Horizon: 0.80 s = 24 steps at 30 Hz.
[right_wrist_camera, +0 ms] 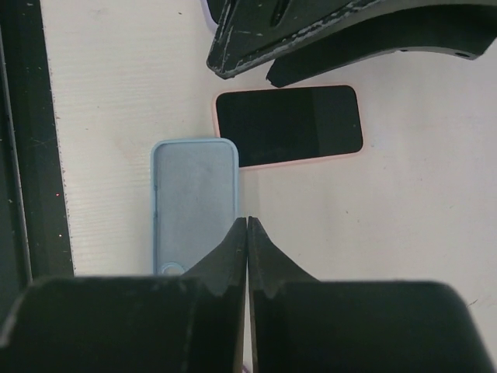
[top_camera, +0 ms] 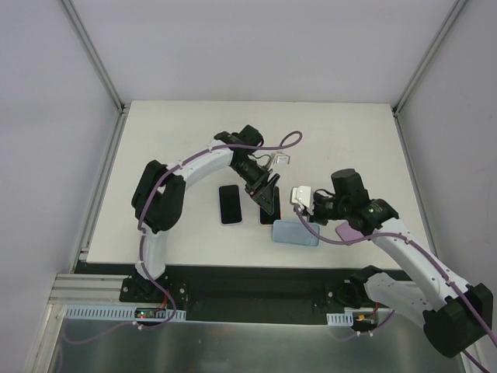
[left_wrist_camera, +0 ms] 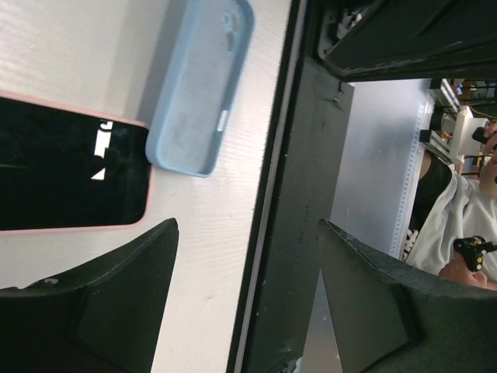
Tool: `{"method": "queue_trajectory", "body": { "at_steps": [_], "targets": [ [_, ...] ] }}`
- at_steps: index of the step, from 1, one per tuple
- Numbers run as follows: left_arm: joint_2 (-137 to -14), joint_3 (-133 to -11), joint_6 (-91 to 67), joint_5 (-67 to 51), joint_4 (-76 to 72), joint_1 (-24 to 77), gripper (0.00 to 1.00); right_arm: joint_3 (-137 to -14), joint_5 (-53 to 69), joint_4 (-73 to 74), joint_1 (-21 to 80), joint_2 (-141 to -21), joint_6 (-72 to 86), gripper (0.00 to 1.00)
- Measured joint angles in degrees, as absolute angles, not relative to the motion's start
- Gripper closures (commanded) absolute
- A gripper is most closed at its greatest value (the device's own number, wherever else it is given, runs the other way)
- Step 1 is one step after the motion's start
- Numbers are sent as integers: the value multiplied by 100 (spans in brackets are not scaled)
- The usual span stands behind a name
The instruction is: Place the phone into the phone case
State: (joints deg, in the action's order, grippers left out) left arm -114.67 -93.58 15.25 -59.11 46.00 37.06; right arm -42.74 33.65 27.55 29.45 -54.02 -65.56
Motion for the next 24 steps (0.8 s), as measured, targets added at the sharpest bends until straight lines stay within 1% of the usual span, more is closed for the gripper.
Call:
{"method": "queue_trajectory", "body": {
  "at_steps": [2, 4, 7, 9, 10, 12, 14, 16, 17, 18, 19, 24],
  "targets": [
    [-11590, -9358, 1498, -5782, 4567, 3704, 28, -4274, 3271, 2709, 2899, -5507, -6486, 93],
    [-11651, -9358, 1415, -5551, 4528, 3704, 28, -4285, 3074, 2600, 2869, -5662, -6202, 84],
    [-11653, -9358, 1223, -5100, 4418, 3693, 27, -4289, 2571, 2320, 2862, -5780, -5352, 77],
    [-11587, -9286, 1031, -4810, 4233, 3658, 26, -4307, 2047, 2056, 2864, -5758, -4536, 76],
    [-11493, -9194, 875, -4587, 4130, 3634, 24, -4320, 1791, 1946, 2864, -5736, -4029, 73],
    [-11249, -8982, 635, -4250, 3951, 3581, 20, -4377, 1166, 1874, 2869, -5658, -3100, 73],
    [-10871, -8764, 425, -3835, 3868, 3498, 17, -4541, 469, 2045, 2864, -5566, -1909, 70],
    [-10468, -8619, 213, -3494, 3811, 3439, 16, -4683, -91, 2233, 2862, -5472, -884, 64],
    [-10224, -8562, 108, -3267, 3780, 3409, 14, -4713, -322, 2344, 2858, -5391, -255, 62],
    [-9972, -8503, 23, -3074, 3739, 3387, 11, -4713, -528, 2486, 2858, -5295, 349, 62],
    [-9712, -8440, -64, -2919, 3704, 3367, 1, -4703, -705, 2670, 2858, -5199, 939, 61],
    [-8368, -7981, -320, -2086, 3509, 3336, 1, -4552, -1216, 3734, 2967, -5054, 3959, 60]
  ]
}}
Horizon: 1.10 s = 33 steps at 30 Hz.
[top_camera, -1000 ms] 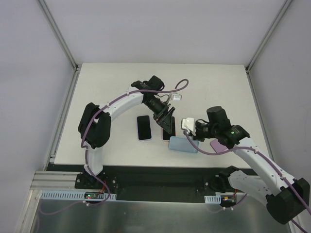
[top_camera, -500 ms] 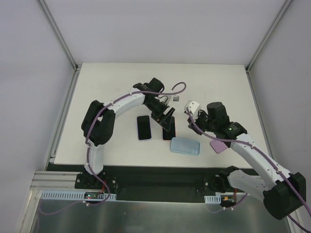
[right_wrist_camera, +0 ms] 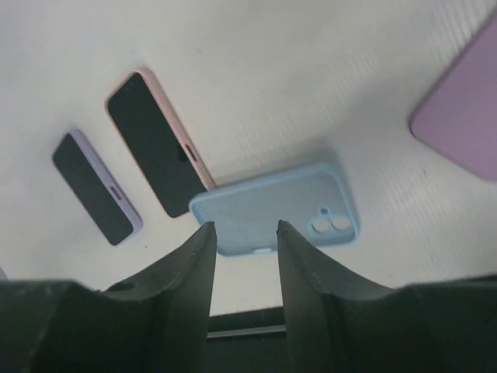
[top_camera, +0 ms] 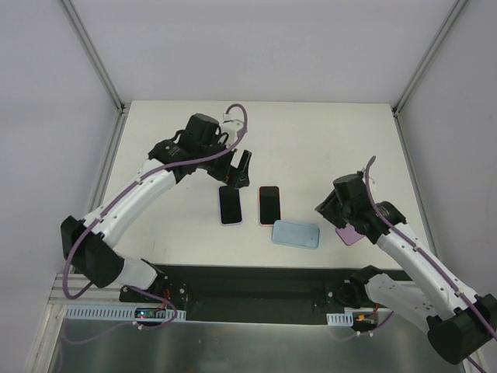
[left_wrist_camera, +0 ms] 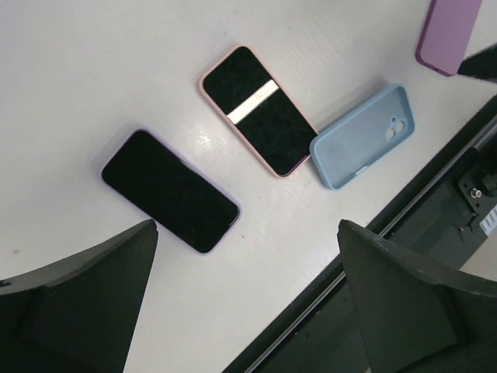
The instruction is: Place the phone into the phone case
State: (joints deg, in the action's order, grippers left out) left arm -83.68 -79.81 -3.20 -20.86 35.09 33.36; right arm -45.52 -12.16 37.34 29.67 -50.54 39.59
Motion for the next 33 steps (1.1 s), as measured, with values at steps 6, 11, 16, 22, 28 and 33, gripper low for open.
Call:
{"method": "queue_trajectory", "body": {
  "at_steps": [6, 11, 16, 22, 28, 33],
  "targets": [
    [-7323, -7400, -403, -1094, 3439, 3336, 1, -4235, -1584, 4875, 3970, -5450, 6637, 50],
    [-7026, -6823, -504, -228, 3420, 3336, 1, -4226, -1898, 5365, 4539, -5800, 8147, 50],
    [-7017, -6689, -615, 233, 3415, 3330, 1, -4145, -1973, 5448, 4654, -6222, 9041, 53],
    [-7004, -6689, -670, 377, 3404, 3330, 1, -4036, -1977, 5448, 4818, -6490, 9655, 53],
    [-7000, -6689, -672, 368, 3404, 3330, 1, -3900, -1957, 5319, 4856, -6746, 10029, 55],
    [-6995, -6689, -676, 373, 3393, 3330, 1, -3728, -1914, 5107, 4860, -7052, 10202, 57]
  ]
}}
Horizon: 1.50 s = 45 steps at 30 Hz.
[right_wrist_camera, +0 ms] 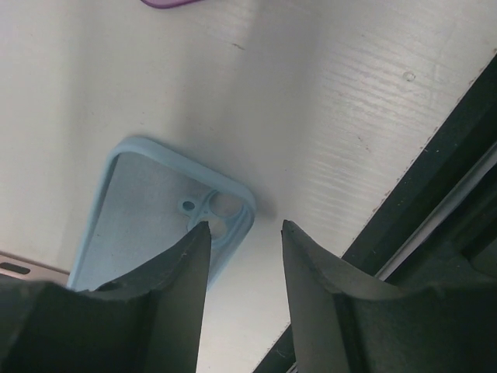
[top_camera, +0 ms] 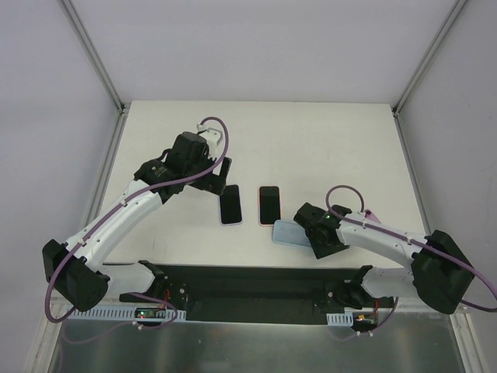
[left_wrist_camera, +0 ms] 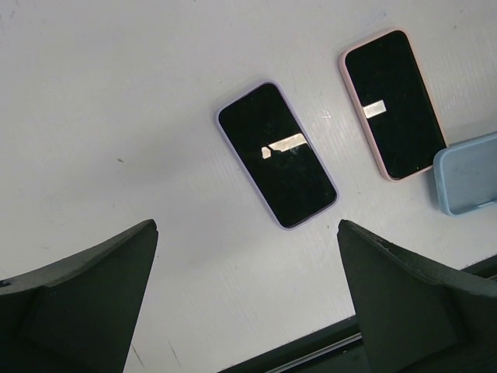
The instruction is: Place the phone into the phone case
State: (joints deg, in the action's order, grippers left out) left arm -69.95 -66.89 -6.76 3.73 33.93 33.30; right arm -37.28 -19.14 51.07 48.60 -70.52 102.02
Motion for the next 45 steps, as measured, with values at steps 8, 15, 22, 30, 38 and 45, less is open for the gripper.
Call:
{"method": "queue_trajectory", "body": {
  "at_steps": [8, 15, 22, 30, 38, 45],
  "targets": [
    [-6995, -6689, -683, 370, 3369, 3330, 1, -3723, -1922, 5009, 4862, -7290, 10418, 70],
    [-6995, -6689, -683, 392, 3367, 3330, 1, -3693, -1863, 5004, 4862, -7465, 10481, 98],
    [-6936, -6678, -683, 506, 3365, 3330, 1, -3822, -2438, 5487, 4853, -7411, 10335, 99],
    [-6753, -6659, -683, 633, 3363, 3330, 1, -4858, -4609, 6005, 4652, -7122, 7529, 99],
    [-6742, -6659, -683, 679, 3361, 3330, 1, -5100, -4088, 3800, 3852, -7642, 2504, 99],
    [-6735, -6659, -685, 784, 3356, 3330, 1, -5688, -2952, 2919, 3492, -9004, 607, 96]
  ]
}}
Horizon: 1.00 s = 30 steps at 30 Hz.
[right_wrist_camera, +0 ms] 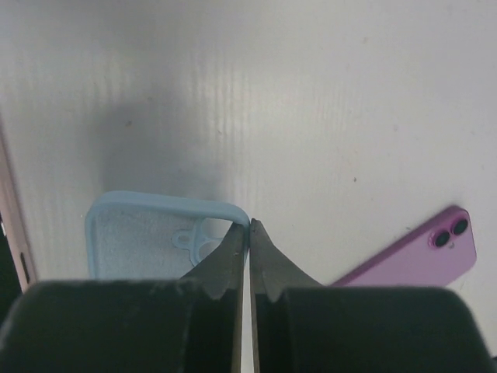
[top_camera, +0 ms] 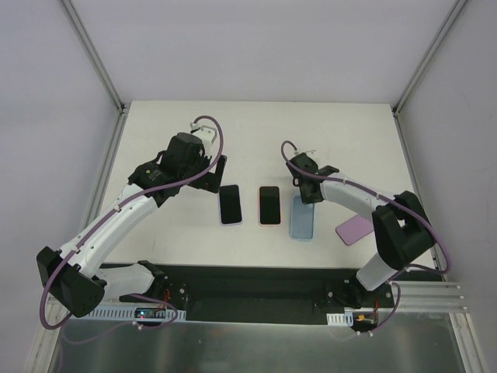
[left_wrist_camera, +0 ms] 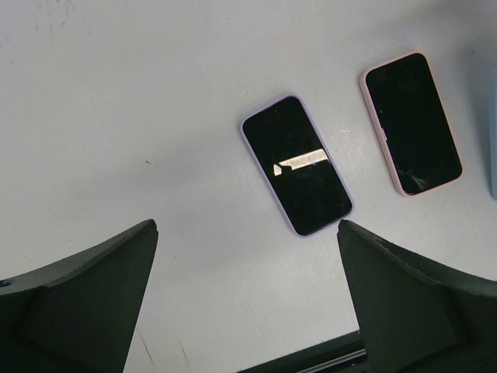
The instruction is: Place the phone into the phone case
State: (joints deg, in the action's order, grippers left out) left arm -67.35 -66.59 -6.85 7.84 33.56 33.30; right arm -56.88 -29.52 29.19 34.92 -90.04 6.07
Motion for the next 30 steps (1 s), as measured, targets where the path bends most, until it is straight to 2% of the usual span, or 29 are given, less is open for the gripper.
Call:
{"method": "queue_trajectory", "body": {
  "at_steps": [5, 8, 9, 13, 14, 16, 17, 18, 20, 22, 30],
  "targets": [
    [-6735, -6659, -683, 801, 3345, 3330, 1, -6042, -2458, 2746, 3308, -9526, 174, 93],
    [-6735, -6659, -683, 801, 3341, 3330, 1, -6130, -2333, 2716, 3240, -9649, 60, 84],
    [-6735, -6659, -683, 801, 3336, 3330, 1, -6152, -2307, 2714, 3218, -9682, 38, 74],
    [-6735, -6659, -683, 799, 3334, 3330, 1, -6176, -2211, 2681, 3122, -9717, 19, 52],
    [-6735, -6659, -683, 799, 3334, 3330, 1, -6184, -2200, 2696, 3085, -9717, 43, 37],
    [-6735, -6659, -683, 799, 3332, 3330, 1, -6206, -2198, 2762, 2976, -9712, 239, 22],
    [-6735, -6659, -683, 799, 3332, 3330, 1, -6206, -2196, 2814, 2902, -9692, 370, 11],
    [-6735, -6659, -685, 799, 3332, 3330, 1, -6198, -2185, 2893, 2803, -9653, 556, 6],
    [-6735, -6659, -685, 799, 3330, 3330, 1, -6073, -2134, 3011, 2526, -9463, 961, 0],
    [-6735, -6659, -685, 797, 3330, 3330, 1, -5791, -2091, 3076, 2202, -9100, 1374, 4],
    [-6735, -6659, -687, 762, 3328, 3330, 1, -4943, -2521, 3927, 1363, -7859, 2934, 4]
  ]
}}
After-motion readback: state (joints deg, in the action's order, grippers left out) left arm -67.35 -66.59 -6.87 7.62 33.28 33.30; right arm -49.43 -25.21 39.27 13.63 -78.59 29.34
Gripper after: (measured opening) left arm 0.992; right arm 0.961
